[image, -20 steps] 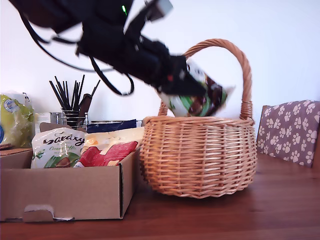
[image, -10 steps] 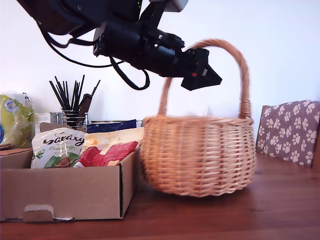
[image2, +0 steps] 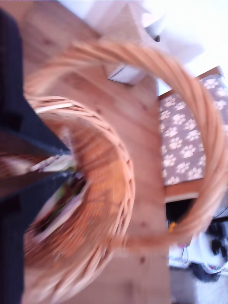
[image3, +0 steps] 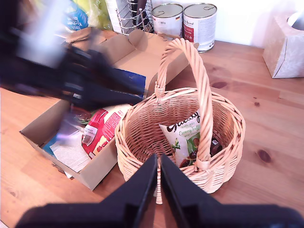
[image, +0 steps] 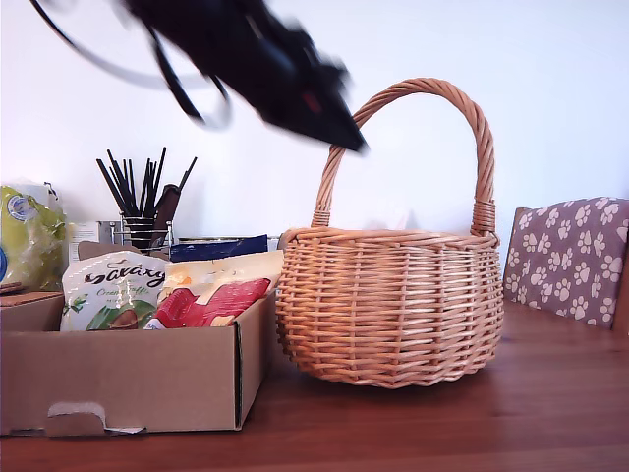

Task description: Move the bags of Easter eggs from the cardboard box on the left into the woven basket on the right side.

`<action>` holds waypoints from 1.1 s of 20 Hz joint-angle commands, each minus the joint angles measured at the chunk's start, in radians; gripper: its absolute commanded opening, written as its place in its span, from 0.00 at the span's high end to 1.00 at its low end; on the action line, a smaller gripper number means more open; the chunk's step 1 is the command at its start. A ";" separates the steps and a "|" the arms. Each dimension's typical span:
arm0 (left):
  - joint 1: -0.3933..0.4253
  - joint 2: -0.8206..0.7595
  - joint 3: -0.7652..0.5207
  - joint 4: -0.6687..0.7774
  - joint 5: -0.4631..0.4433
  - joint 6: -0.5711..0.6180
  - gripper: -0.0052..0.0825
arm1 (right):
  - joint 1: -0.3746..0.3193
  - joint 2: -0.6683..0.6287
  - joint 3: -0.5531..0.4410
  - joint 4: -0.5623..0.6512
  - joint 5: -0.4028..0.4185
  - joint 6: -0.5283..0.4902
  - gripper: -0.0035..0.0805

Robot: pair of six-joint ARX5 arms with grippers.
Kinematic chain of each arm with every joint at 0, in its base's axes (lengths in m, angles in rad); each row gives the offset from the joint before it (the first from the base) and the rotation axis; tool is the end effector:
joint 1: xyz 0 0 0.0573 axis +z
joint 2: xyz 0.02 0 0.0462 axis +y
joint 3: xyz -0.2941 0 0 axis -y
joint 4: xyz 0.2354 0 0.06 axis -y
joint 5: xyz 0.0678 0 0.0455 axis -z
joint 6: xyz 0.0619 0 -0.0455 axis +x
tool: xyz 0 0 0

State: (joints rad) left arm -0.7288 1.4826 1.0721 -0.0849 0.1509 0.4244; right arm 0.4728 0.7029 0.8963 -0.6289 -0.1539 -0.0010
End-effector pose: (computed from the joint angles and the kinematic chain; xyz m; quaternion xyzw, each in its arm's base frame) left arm 0.2529 -0.2383 0.2962 0.2530 0.1428 -0.4530 0.8428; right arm 0.1132 0.0686 0.3433 -0.0348 0.2131 0.3011 0.9288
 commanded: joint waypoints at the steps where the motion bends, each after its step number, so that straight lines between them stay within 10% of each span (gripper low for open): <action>1: 0.041 -0.032 -0.006 -0.138 0.000 0.002 0.97 | 0.005 -0.008 0.011 0.003 -0.004 0.001 0.97; 12: 0.465 -0.141 -0.006 -0.399 0.205 0.237 0.96 | 0.005 -0.008 0.011 0.004 -0.004 0.000 0.97; 16: 0.526 -0.059 -0.006 -0.385 0.218 0.248 0.25 | 0.005 -0.008 0.011 0.004 -0.004 0.000 0.97; 22: 0.534 0.059 -0.005 -0.244 0.206 0.344 0.23 | 0.005 -0.008 0.011 0.003 -0.037 -0.021 0.97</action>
State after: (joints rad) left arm -0.1982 1.5154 1.0771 -0.3420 0.3576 0.7570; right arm 0.4728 0.7025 0.8963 -0.6292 -0.1772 -0.0101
